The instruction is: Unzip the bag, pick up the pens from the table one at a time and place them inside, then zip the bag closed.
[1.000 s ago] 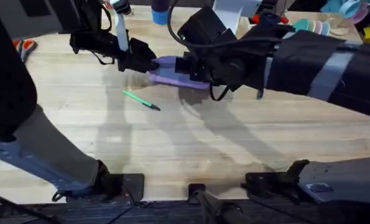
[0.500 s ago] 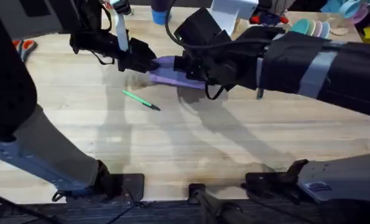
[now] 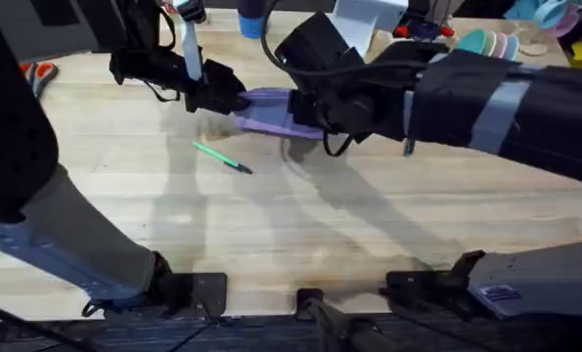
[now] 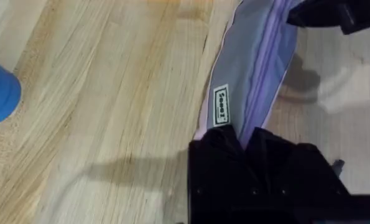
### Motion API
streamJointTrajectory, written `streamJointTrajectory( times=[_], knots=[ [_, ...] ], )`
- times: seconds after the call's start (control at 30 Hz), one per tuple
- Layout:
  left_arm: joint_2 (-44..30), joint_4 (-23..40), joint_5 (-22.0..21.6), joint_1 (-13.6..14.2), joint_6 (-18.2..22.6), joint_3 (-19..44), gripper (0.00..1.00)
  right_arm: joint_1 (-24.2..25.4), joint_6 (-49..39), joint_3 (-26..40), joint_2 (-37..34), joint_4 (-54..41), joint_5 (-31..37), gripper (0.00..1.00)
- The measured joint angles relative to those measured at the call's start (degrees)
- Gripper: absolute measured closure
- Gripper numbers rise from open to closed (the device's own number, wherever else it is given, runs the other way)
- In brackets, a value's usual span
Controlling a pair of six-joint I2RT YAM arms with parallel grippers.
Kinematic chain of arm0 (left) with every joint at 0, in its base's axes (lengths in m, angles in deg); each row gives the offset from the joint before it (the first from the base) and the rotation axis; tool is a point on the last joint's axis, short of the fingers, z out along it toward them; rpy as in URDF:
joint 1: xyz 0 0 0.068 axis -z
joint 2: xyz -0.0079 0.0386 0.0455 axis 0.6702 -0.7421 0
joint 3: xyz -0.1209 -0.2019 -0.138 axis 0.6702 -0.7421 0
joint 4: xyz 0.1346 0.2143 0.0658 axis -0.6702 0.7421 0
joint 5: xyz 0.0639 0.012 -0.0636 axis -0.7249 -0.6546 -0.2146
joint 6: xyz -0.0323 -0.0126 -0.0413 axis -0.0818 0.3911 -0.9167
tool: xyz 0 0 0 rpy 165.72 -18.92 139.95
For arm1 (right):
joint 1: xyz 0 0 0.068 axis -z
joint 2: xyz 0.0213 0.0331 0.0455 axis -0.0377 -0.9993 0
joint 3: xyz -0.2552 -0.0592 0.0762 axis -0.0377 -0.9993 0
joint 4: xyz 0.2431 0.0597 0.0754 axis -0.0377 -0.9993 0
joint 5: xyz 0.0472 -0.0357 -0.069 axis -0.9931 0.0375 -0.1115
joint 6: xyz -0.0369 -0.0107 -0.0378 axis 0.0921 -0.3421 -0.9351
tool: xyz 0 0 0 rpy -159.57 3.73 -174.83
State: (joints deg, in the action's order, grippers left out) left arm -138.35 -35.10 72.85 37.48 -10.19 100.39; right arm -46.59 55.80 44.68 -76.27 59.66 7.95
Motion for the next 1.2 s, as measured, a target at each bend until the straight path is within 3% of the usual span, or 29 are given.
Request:
streamJointTrajectory(
  times=[0.13, 0.17, 0.27, 1.2],
  knots=[
    [0.0, 0.0, -0.1, -0.1, 0.0, 0.0, 0.958, 0.1, 0.0, 0.0, 0.0, -0.1, 0.0, 0.717],
    [0.0, -0.1, -0.1, -0.2, 0.0, 0.0, 0.958, 0.1, 0.0, 0.0, 0.0, -0.2, 0.2, 0.840],
    [0.0, -0.2, -0.1, -0.2, 0.0, 0.0, 0.958, 0.1, -0.1, 0.0, 0.0, 0.0, 0.4, 0.960],
    [0.0, -0.2, 0.1, -0.3, 0.0, 0.0, 0.958, 0.0, -9.5, -0.9, 6.2, 0.0, 1.7, 0.972]
  ],
)
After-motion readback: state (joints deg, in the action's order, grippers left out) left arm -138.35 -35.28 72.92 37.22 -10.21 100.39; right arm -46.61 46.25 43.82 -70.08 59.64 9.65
